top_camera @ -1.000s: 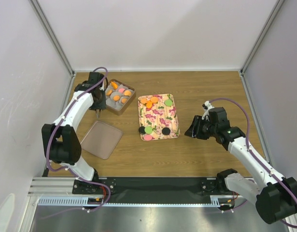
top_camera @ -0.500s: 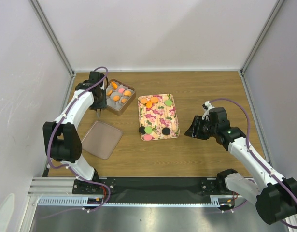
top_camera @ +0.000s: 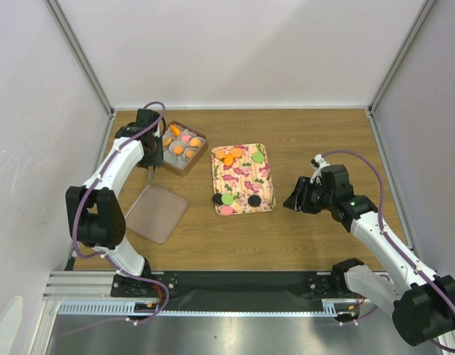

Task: Pack the cookies

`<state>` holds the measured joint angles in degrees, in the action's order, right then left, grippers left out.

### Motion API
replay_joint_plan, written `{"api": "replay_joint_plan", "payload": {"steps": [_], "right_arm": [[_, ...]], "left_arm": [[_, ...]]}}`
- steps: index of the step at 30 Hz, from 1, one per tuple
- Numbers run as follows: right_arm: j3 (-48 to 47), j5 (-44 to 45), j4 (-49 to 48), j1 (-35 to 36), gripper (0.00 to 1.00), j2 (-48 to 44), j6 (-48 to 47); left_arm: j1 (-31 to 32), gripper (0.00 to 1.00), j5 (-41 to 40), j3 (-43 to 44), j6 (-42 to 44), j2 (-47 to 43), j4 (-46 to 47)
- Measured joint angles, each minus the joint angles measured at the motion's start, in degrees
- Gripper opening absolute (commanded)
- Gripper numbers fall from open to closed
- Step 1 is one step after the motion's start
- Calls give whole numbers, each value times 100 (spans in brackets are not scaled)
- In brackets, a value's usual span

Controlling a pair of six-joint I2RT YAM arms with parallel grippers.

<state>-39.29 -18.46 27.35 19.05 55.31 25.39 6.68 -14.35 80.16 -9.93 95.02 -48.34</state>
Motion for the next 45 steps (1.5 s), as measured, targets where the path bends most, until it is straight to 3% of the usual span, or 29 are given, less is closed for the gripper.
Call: {"api": "replay_joint_plan", "payload": {"steps": [16,24,34,45], "right_arm": [[4,0,0,-2,48,-15,0],[4,7,0,-2,48,-15,0],[4,184,7,-9,49,-13,0],[4,507,44,-122,48,24,0]], "left_arm": [[0,46,122,0,-2,-35,33],[227,46,155,0,-9,-496,-33],[1482,47,205,-120,-160,-1189,-17],[2951,47,431,-511,-420,-1167,271]]}}
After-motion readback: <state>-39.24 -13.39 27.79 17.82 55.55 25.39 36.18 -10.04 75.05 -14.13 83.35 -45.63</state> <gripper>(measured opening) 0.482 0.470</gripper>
